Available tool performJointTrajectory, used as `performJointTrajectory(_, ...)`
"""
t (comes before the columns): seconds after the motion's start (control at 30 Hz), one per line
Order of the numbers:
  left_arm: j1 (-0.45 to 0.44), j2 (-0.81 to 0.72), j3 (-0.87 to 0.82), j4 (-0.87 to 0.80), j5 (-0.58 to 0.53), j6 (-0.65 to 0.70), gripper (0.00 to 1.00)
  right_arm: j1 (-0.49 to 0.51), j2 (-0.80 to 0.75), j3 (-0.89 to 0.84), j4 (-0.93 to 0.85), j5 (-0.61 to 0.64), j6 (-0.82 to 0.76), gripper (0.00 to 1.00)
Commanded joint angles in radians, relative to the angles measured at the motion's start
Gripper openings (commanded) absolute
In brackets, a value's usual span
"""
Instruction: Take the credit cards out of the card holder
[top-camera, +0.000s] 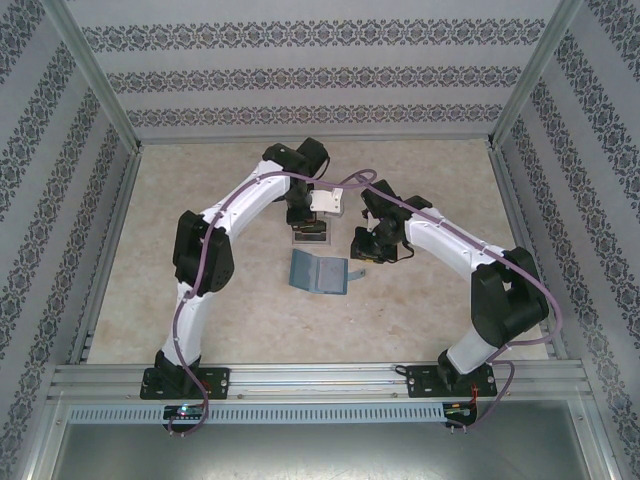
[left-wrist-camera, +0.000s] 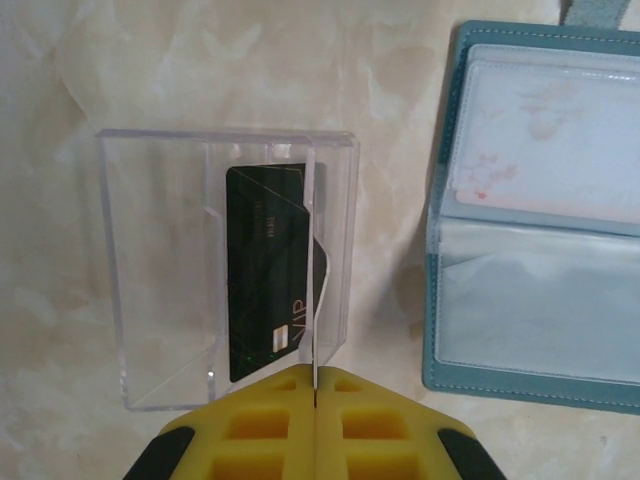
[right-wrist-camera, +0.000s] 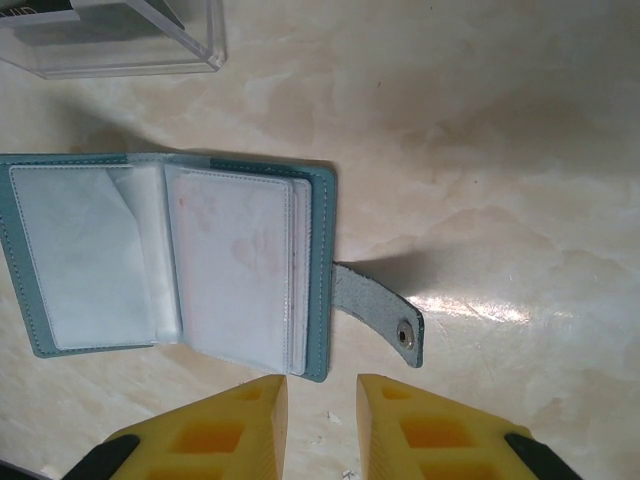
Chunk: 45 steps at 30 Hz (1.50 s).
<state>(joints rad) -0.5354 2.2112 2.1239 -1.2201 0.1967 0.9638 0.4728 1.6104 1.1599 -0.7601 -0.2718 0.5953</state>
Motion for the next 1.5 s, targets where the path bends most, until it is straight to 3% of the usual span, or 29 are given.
performJointTrajectory(0.0,0.014,0.032,0.055,-0.079,-0.005,0.048,0.00,-0.010,-0.026,-0.003,-0.024,0.023,-0.017,0.26)
performJointTrajectory(0.77,0.024,0.172,0.184,-0.129,0.007,0.062,0.00,-0.017,-0.006,0.009,-0.027,0.017,-0.017,0.26)
performJointTrajectory(1.07,0.024,0.189,0.209,-0.115,-0.016,0.041,0.22,-0.017,-0.013,0.007,-0.029,0.019,-0.017,0.26)
performJointTrajectory(1.33,0.023,0.181,0.248,-0.099,-0.013,0.000,0.24,-0.017,-0.009,0.011,-0.025,0.017,-0.014,0.26)
performJointTrajectory(1.47,0.024,0.151,0.231,-0.037,0.006,-0.107,0.24,-0.014,0.001,0.015,-0.014,0.010,-0.011,0.26)
